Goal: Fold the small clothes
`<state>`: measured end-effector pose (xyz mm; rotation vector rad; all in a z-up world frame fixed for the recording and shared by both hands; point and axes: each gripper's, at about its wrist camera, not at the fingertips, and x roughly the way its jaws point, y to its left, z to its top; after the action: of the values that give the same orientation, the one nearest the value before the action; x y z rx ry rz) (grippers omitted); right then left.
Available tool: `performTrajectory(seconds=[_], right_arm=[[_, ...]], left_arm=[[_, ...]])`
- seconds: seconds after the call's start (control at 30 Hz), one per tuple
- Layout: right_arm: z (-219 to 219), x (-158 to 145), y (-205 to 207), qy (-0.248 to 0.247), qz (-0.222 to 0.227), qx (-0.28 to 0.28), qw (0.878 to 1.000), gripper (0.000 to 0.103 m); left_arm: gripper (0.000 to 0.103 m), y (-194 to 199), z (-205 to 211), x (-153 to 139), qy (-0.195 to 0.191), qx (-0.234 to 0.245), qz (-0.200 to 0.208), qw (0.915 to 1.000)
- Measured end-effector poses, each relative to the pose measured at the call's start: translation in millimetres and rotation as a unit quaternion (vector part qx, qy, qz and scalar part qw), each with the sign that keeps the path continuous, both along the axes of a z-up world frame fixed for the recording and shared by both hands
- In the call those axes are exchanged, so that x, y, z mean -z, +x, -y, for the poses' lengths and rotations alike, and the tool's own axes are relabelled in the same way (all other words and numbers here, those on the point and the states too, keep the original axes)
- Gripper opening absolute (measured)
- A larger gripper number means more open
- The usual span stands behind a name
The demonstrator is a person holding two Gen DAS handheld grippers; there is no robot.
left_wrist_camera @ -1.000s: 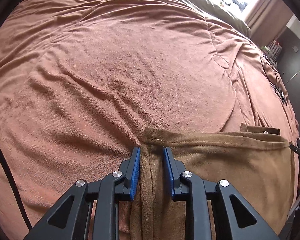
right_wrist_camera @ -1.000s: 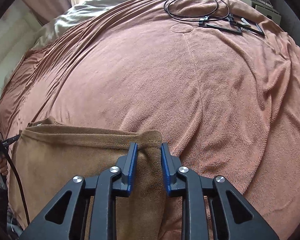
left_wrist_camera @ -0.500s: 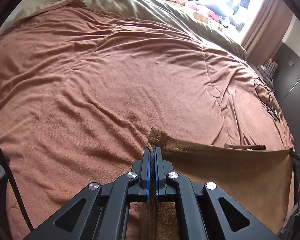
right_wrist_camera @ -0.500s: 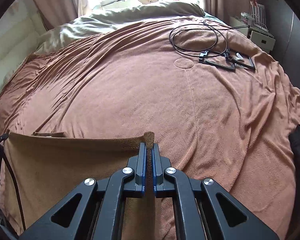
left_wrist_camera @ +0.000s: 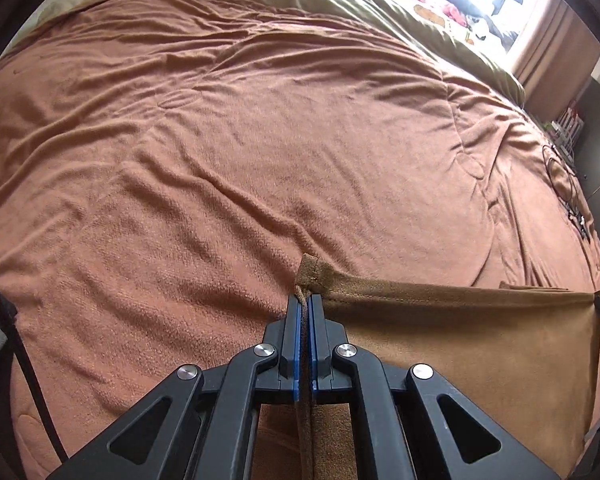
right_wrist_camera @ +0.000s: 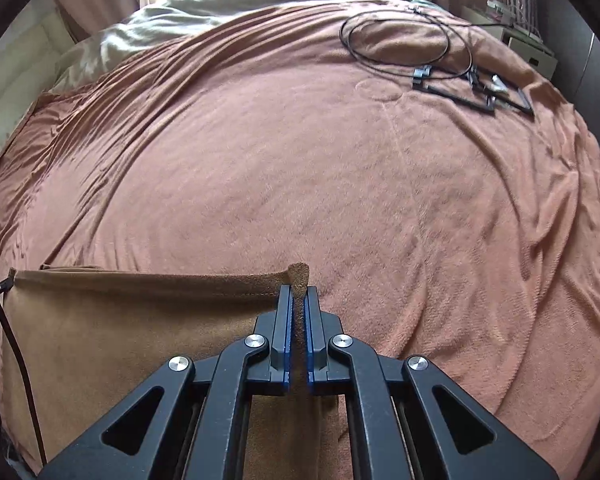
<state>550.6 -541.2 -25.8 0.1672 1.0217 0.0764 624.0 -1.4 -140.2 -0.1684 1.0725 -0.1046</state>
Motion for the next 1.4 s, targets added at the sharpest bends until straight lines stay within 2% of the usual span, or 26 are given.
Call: performTrajectory(seconds=[0.1, 0.17, 0.23, 0.27, 0.37, 0.5, 0.6, 0.63, 0.67, 0.8, 1.03, 1.13, 1.23, 1.27, 1.33, 1.4], right_arm=[[9.8, 7.8, 3.6, 0.034, -0.011, 0.003, 0.999, 0.01], [17.7, 10.2, 3.4, 0.053, -0.012, 0.007, 0.998, 0.034], [28.0, 9.1, 2.9, 0.075, -0.006, 0.016, 0.997, 0.046], [34.0, 8.3, 2.3, 0.088, -0.003, 0.023, 0.996, 0.047], [45.3, 8.1, 3.9, 0.126, 0.002, 0.025, 0.992, 0.047], [39.7, 18.7, 7.3, 0.136, -0.02, -0.002, 0.991, 0.046], [35.4, 28.1, 14.4, 0.116, -0.036, 0.004, 0.993, 0.024], [37.1, 27.4, 15.2, 0.114, -0.029, 0.01, 0.993, 0.009], [39.3, 25.4, 17.0, 0.121, -0.024, 0.013, 0.992, 0.001], [36.0, 8.6, 12.8, 0.089, 0.009, 0.019, 0.996, 0.001], [34.5, -9.0, 4.2, 0.051, 0.049, 0.037, 0.997, 0.0], [31.0, -0.7, 7.4, 0.043, 0.039, 0.035, 0.998, 0.0], [23.2, 12.9, 11.2, 0.028, 0.009, 0.037, 0.999, 0.001], [22.5, 13.3, 13.4, 0.021, 0.003, 0.04, 0.999, 0.007], [23.2, 8.0, 13.3, 0.006, 0.005, 0.044, 0.999, 0.011], [25.1, -2.6, 7.2, 0.011, 0.017, 0.037, 0.999, 0.033]], left_arm=[[0.003, 0.3, 0.7, 11.9, 0.0, 0.002, -0.009, 1.0], [0.003, 0.5, 1.1, 15.1, 0.002, 0.006, -0.01, 0.9999], [0.003, 1.7, 1.1, 15.9, 0.001, 0.008, -0.01, 0.9999], [0.003, 2.1, 0.7, 15.6, 0.001, 0.009, -0.01, 0.9999], [0.003, 3.2, 0.4, 14.9, 0.0, 0.01, -0.01, 0.9999], [0.003, 3.0, 0.5, 14.8, 0.0, 0.01, -0.01, 0.9999], [0.003, 2.9, 0.7, 14.7, -0.001, 0.009, -0.01, 0.9999], [0.003, 2.7, 0.8, 14.8, -0.001, 0.008, -0.011, 0.9999], [0.003, 2.4, 1.0, 14.7, -0.001, 0.008, -0.011, 0.9999], [0.003, 1.7, 1.3, 11.9, 0.002, 0.01, -0.005, 0.9999], [0.003, -0.9, 1.3, -6.8, 0.0, 0.003, 0.031, 0.9995], [0.003, 1.7, 5.7, -5.6, 0.013, -0.002, 0.035, 0.9993], [0.003, 7.3, 7.1, 6.6, 0.022, -0.007, 0.013, 0.9997], [0.003, 8.5, 8.5, 10.8, 0.022, -0.004, 0.008, 0.9997], [0.005, 7.6, 11.0, 13.7, 0.024, 0.001, 0.0, 0.9997], [0.005, 2.4, 10.8, 7.9, 0.02, 0.0, 0.006, 0.9998]])
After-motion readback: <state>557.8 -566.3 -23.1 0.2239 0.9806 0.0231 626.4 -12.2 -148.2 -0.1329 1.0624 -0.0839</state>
